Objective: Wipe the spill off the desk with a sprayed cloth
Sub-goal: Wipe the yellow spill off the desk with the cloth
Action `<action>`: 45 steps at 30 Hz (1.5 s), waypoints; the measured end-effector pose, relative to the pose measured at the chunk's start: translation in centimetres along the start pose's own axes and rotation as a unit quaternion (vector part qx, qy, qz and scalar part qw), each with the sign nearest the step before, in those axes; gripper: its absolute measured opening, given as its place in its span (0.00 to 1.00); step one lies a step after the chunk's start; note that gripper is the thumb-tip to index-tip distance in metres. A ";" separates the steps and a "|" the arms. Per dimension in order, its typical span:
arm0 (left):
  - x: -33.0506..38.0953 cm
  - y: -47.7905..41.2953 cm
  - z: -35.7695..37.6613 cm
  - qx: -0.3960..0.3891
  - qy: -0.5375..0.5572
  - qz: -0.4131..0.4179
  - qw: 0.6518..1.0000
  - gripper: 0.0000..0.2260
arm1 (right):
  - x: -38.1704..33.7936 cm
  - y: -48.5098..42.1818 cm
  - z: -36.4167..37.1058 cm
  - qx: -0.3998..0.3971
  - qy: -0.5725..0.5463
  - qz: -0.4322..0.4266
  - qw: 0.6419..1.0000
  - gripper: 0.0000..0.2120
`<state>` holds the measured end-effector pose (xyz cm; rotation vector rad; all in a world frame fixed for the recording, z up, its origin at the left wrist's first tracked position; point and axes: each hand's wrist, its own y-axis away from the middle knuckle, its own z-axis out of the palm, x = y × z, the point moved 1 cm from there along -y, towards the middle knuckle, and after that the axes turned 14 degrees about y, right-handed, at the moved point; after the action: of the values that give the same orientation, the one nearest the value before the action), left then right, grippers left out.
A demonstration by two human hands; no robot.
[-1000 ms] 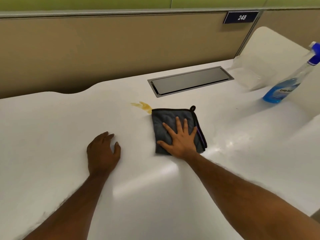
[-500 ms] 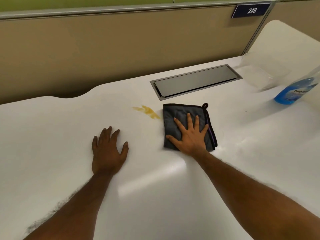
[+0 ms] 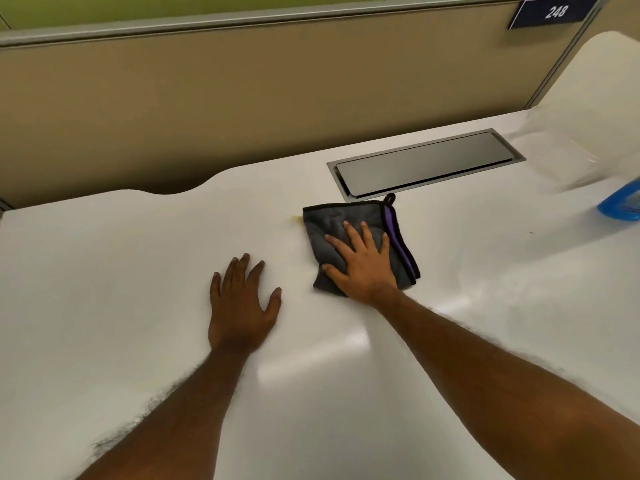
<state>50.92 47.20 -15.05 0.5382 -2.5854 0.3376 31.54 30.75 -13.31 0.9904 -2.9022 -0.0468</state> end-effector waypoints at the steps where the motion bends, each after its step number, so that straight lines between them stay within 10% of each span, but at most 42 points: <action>1: 0.0 0.0 -0.1 0.002 0.002 0.000 1.000 0.30 | -0.4 0.1 -0.2 0.013 -0.018 -0.028 0.999 0.31; 5: 0.1 0.0 -0.1 -0.003 0.003 -0.005 1.000 0.29 | 0.7 0.3 -0.5 0.115 -0.048 0.031 0.992 0.25; 13: 0.0 0.0 0.0 -0.004 0.013 -0.010 1.000 0.30 | -4.8 -9.7 -1.2 -0.052 0.030 0.005 0.998 0.40; 18: 0.4 0.2 -0.3 0.018 0.042 -0.016 0.999 0.30 | -6.3 -9.2 -1.0 0.045 -0.055 -0.098 0.993 0.28; 24: 0.4 0.1 -0.2 0.016 0.034 -0.018 0.999 0.29 | -7.4 -12.3 -0.9 0.038 -0.045 0.009 0.998 0.31; 32: 0.6 -0.1 -0.6 0.018 0.050 -0.027 0.998 0.27 | -11.9 -13.0 -1.6 0.023 -0.017 -0.244 0.969 0.28; 41: 0.2 0.1 -0.5 0.046 0.073 -0.004 0.996 0.24 | -6.2 -10.1 -1.3 0.003 -0.015 0.032 0.999 0.29; 45: 0.4 0.2 -1.0 0.052 0.098 -0.001 0.994 0.22 | -5.6 -6.9 -0.8 -0.005 0.025 -0.128 0.991 0.30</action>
<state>50.87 47.58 -14.02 0.5176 -2.3879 0.5011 40.23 28.75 -13.18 1.3346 -2.7100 -0.0503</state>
